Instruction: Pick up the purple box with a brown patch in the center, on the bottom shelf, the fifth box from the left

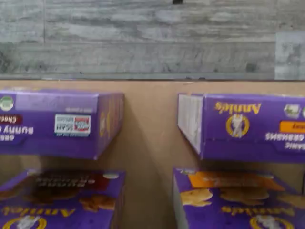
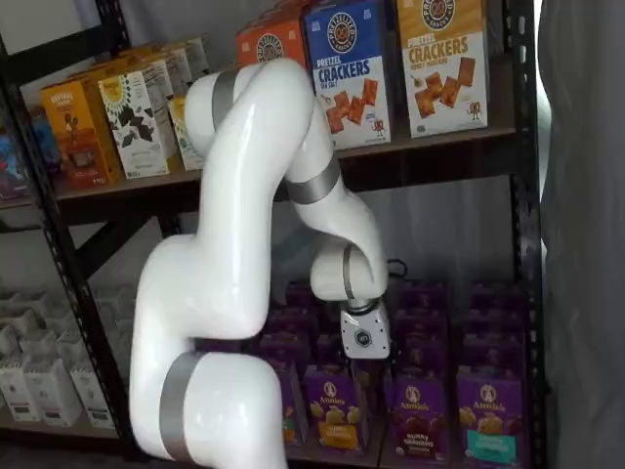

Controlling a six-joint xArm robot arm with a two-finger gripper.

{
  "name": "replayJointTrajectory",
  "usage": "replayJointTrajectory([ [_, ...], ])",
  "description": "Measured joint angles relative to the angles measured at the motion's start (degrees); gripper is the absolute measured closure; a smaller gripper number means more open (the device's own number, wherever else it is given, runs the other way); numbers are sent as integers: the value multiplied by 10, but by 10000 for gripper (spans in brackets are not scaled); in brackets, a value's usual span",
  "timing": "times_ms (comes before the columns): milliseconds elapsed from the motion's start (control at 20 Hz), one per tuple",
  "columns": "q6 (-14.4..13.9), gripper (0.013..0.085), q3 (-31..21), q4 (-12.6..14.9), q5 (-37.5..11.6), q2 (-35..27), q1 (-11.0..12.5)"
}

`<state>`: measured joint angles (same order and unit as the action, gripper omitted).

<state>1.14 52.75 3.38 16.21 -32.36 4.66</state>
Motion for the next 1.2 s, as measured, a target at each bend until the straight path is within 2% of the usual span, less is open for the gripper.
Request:
replayJointTrajectory([
  [100, 11, 130, 19, -7, 4, -15, 5],
  [450, 9, 130, 74, 15, 12, -58, 24],
  [750, -17, 130, 103, 58, 12, -82, 39],
  [950, -23, 130, 112, 73, 2, -91, 47],
  [1200, -11, 130, 116, 65, 2, -93, 52],
])
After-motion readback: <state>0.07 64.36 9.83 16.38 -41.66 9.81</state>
